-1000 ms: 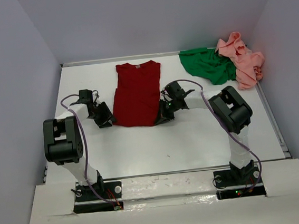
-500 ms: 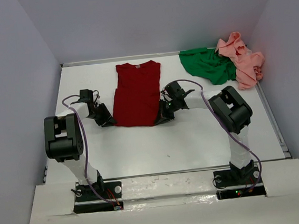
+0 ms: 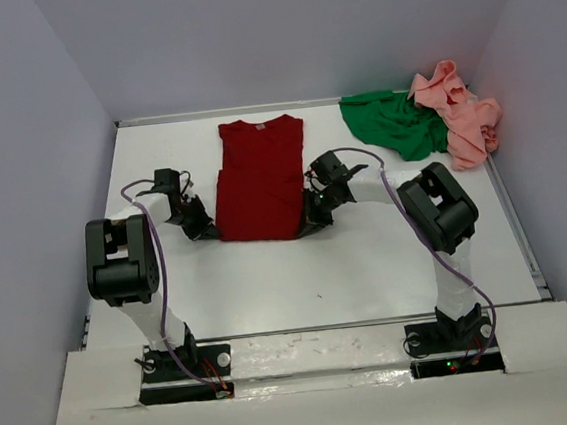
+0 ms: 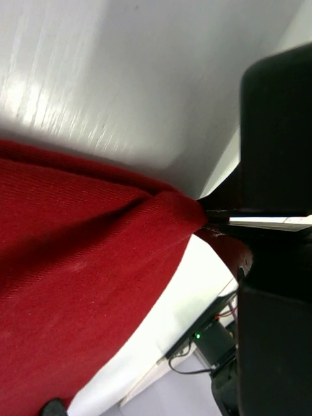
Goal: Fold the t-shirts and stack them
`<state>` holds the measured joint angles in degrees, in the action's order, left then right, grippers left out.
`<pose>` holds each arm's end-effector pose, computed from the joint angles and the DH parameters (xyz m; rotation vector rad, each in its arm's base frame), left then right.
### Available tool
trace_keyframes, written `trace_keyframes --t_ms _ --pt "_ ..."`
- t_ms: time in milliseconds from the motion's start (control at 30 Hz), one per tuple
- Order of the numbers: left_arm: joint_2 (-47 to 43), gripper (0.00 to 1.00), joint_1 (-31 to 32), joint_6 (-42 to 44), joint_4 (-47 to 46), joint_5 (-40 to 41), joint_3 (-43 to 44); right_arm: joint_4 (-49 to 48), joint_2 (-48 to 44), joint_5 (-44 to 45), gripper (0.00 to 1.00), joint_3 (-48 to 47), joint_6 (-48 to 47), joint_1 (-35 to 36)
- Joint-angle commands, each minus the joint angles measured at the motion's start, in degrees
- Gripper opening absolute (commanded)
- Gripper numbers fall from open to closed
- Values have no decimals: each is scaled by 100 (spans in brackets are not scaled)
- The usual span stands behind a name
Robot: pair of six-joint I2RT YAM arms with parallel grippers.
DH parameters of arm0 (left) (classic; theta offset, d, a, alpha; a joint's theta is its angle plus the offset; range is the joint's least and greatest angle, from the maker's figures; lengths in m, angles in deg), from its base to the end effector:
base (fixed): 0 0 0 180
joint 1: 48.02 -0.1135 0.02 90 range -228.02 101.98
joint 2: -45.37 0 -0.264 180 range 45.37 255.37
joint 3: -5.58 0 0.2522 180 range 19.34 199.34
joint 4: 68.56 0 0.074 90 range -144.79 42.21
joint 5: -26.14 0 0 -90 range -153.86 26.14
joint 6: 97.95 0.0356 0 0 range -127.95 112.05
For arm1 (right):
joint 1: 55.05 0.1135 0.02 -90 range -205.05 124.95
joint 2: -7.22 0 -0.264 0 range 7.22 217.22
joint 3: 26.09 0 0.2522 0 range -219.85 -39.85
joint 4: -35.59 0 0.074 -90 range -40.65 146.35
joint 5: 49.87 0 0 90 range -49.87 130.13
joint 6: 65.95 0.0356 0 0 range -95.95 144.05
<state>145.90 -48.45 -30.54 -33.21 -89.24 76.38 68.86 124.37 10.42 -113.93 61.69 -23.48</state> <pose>0.3321 -0.0128 0.1517 -0.4092 2.6859 -0.7149 0.3390 0.2290 0.1318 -0.0334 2.8705 1.0223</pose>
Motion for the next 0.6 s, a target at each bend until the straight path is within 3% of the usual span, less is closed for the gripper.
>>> trace_keyframes --t_ms 0,300,567 --pt "-121 0 279 141 636 113 -96 1202 -270 563 0 -255 -486 33" --pt "-859 0 1193 -465 681 -36 -649 1986 -1017 661 0 306 -689 33" --pt "-1746 0 2283 -1107 830 -72 -1449 2391 -1913 458 0 1457 -829 33"
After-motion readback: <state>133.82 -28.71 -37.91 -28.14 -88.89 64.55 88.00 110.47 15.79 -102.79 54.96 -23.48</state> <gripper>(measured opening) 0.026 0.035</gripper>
